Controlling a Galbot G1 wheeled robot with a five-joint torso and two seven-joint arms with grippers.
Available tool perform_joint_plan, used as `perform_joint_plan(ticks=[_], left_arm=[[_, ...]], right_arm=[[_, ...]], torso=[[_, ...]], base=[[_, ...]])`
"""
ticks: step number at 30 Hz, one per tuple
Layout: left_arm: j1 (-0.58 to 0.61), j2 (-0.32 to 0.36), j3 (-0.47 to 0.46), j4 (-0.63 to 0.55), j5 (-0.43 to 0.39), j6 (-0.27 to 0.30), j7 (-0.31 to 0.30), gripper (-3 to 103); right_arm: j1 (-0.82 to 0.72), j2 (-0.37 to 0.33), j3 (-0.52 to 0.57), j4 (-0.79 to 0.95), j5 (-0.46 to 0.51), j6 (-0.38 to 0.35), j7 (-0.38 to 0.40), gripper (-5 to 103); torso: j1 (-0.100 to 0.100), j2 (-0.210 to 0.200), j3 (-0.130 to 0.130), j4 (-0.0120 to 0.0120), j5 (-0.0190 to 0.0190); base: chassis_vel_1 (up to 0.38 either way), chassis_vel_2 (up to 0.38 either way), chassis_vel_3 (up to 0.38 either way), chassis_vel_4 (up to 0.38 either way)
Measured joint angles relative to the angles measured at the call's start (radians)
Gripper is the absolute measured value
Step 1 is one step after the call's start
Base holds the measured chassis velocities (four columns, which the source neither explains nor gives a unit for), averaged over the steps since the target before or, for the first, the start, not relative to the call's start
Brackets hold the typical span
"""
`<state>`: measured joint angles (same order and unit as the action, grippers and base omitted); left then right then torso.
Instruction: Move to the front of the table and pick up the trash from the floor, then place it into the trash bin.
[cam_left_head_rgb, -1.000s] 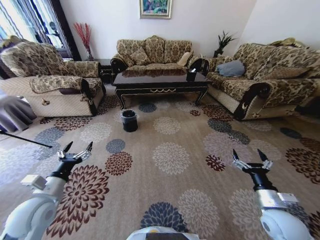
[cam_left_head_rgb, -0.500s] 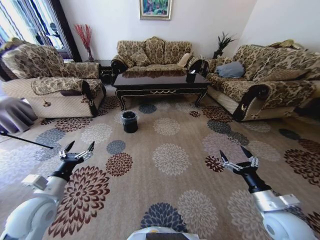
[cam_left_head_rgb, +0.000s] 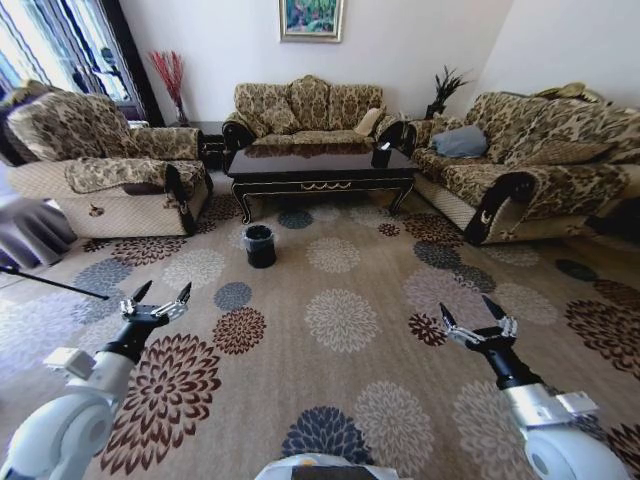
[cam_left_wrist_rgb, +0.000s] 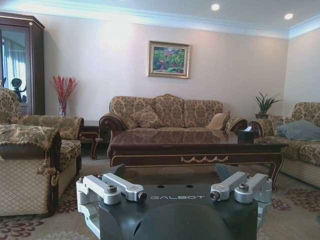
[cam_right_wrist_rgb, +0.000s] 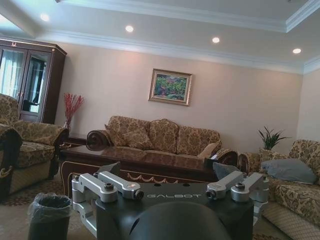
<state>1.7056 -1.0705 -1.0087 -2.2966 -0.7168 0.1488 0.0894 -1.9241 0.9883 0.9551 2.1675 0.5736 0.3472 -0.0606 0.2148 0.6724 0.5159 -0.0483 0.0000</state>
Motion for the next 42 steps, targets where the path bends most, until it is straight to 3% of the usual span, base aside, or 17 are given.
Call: perform_joint_plan(ticks=[42], left_arm=[[-0.022,0.012,0.001,0.009,-0.009,0.003,0.006,100]], right_arm=[[0.041,0.016,-0.029,-0.029,-0.005,0.040,-0.028,100]], torso=[[0.077,0.186,0.109,0.0000,0.0000]], base=[[0.000,0.000,0.000,0.000]])
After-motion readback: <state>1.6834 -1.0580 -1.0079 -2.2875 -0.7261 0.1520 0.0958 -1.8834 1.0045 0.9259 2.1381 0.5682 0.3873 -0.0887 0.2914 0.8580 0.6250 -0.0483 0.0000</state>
